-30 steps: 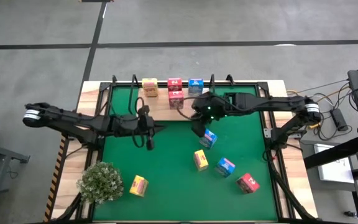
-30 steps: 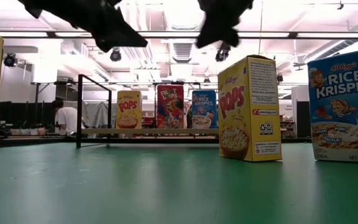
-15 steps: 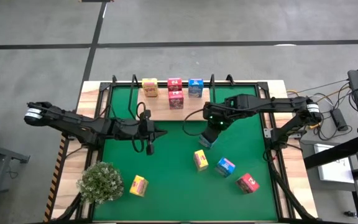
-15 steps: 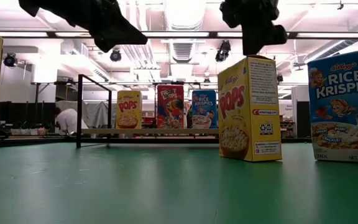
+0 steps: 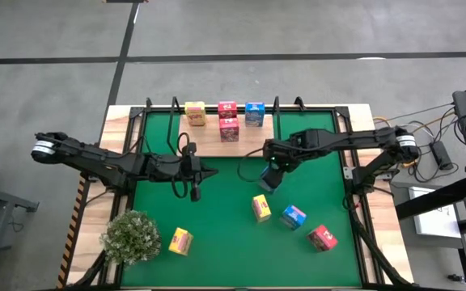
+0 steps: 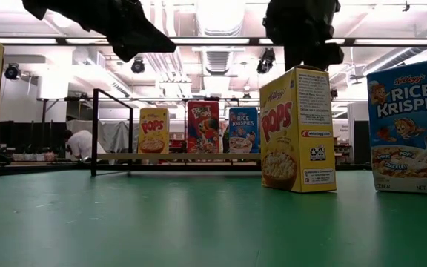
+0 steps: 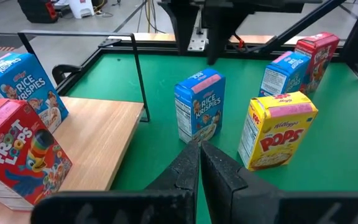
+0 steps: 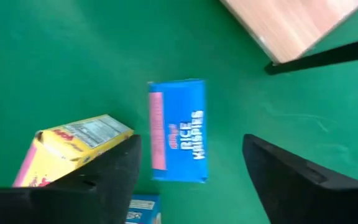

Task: Stack cereal on shelf
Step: Put the top blue cereal box on the shelf aligned with the other blue cereal box

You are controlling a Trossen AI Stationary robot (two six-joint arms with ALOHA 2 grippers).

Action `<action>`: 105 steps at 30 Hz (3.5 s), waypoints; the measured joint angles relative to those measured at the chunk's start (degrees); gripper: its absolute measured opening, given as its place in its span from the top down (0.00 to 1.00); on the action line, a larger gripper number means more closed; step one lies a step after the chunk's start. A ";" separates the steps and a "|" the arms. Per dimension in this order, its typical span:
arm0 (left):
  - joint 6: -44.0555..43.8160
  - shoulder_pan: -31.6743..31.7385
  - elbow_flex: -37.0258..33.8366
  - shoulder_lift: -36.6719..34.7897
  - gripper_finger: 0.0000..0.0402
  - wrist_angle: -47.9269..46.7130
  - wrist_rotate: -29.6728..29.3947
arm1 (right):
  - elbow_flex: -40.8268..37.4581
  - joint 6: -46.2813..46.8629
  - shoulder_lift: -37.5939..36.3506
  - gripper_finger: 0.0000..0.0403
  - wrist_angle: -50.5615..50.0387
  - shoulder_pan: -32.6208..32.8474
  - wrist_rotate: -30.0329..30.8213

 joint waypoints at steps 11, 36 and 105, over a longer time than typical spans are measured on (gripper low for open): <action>-0.17 0.00 0.00 0.00 1.00 -0.03 -0.48 | -3.88 0.00 2.35 0.24 1.93 1.88 2.63; -1.79 0.11 1.20 0.02 1.00 0.70 -0.66 | -8.33 -4.99 2.78 0.30 10.01 2.00 4.84; -1.68 0.13 1.25 0.01 1.00 2.01 -0.65 | 21.42 -58.59 9.45 0.68 0.85 -10.90 6.60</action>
